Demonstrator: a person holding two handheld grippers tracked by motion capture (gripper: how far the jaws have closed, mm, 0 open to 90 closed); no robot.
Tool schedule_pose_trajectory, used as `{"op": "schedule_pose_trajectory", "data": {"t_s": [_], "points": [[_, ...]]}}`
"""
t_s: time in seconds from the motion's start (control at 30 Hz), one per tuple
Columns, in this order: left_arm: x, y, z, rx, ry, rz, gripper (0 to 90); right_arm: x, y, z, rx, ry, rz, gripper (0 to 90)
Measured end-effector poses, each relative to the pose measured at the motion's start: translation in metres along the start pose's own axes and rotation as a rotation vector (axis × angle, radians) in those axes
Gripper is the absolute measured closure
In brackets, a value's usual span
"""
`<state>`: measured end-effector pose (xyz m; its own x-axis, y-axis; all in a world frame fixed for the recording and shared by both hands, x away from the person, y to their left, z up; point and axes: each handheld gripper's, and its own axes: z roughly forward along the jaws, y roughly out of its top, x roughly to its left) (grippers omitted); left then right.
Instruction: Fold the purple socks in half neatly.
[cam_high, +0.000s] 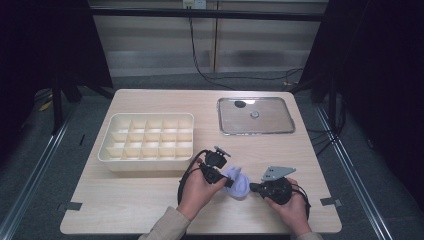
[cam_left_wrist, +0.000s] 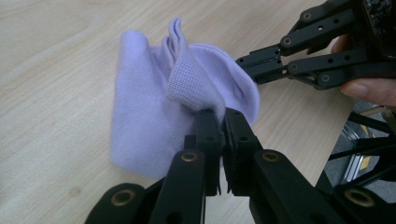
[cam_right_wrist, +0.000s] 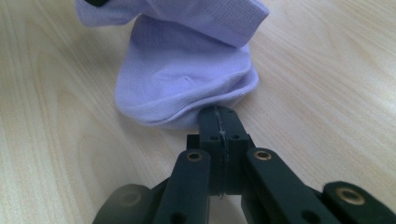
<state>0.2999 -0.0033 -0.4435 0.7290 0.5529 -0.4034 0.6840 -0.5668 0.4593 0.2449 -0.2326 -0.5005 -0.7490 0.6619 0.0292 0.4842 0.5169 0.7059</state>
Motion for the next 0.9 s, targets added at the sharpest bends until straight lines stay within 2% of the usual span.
{"op": "schedule_pose_trajectory", "data": {"t_s": [0.53, 0.9], "points": [[-0.004, -0.001, 0.013, 0.011, -0.002, 0.018, 84.0, 0.001, 0.001, 0.001, 0.0, 0.005, -0.007, 90.0], [-0.003, -0.003, 0.013, 0.012, -0.001, 0.021, 81.9, 0.002, 0.001, 0.001, 0.003, 0.007, -0.008, 89.8]]}}
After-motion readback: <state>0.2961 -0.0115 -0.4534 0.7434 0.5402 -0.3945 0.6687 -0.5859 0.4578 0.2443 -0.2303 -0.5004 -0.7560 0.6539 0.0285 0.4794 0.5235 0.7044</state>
